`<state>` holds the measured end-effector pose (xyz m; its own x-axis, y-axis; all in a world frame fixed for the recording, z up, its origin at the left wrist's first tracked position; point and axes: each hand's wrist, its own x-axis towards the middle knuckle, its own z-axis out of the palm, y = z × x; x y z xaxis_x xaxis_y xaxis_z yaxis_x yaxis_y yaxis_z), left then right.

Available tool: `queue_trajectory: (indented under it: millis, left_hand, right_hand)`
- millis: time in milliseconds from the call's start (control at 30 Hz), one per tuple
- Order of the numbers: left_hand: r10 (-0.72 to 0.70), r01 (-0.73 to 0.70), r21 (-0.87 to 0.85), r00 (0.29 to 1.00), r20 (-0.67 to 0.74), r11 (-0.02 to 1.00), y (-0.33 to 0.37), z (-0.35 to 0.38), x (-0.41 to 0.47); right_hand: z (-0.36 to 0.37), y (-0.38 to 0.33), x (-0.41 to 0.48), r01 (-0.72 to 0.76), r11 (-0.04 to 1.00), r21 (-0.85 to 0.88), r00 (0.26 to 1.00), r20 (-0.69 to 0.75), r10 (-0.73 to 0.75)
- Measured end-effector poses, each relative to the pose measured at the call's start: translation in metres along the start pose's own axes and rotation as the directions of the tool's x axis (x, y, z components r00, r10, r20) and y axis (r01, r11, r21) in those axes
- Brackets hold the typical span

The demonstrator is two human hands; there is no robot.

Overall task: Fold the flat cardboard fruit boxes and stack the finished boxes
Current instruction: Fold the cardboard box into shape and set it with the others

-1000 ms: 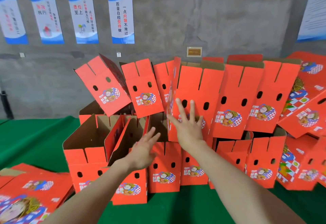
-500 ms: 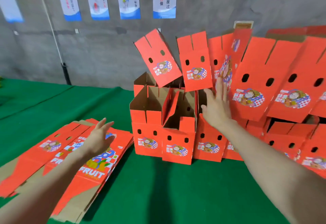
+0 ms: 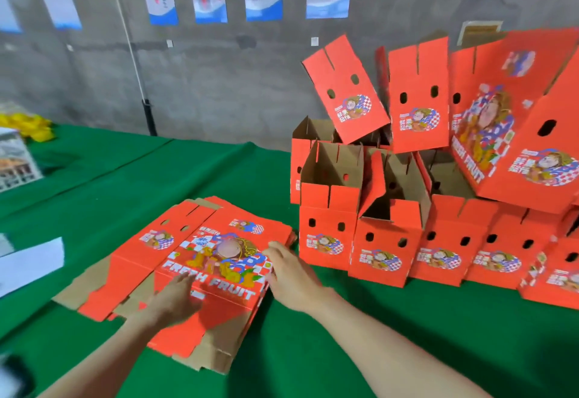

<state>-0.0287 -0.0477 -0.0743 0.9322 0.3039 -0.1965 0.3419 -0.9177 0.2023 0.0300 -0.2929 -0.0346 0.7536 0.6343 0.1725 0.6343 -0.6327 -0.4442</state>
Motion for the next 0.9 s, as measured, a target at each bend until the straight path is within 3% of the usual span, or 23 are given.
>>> queue_trajectory:
  millis: [67,200,333,433,667,800,900]
  left_hand:
    - [-0.025,0.026,0.036,0.999,-0.031,0.999,-0.016,0.022,0.002]
    - [0.08,-0.083,0.106,0.996,0.031,0.991,-0.032,0.073,-0.005]
    - [0.205,-0.2,0.157,0.979,-0.015,0.967,-0.033,0.088,-0.014]
    - [0.309,-0.303,0.097,0.95,-0.051,0.948,-0.034,0.084,-0.019]
    - [0.266,-0.261,0.072,0.96,-0.088,0.963,-0.03,0.071,-0.011]
    - [0.294,-0.325,-0.049,0.904,-0.311,0.945,-0.023,0.05,-0.009]
    - [0.333,-0.43,-0.034,0.745,-0.578,0.902,-0.01,0.02,-0.008]
  right_hand:
    - [0.027,-0.009,0.007,-0.028,0.999,-0.029,0.996,0.088,0.03]
    - [0.068,-0.018,0.018,-0.052,0.994,-0.092,0.968,0.241,0.073]
    - [0.094,-0.009,0.023,0.022,0.971,-0.239,0.911,0.405,0.079]
    - [0.108,0.003,0.019,0.103,0.922,-0.373,0.833,0.539,0.125]
    - [0.112,0.016,0.014,0.156,0.91,-0.385,0.786,0.606,0.122]
    - [0.091,0.018,0.012,0.171,0.934,-0.312,0.828,0.559,0.036]
    - [0.071,0.014,0.014,0.117,0.962,-0.245,0.909,0.416,-0.004]
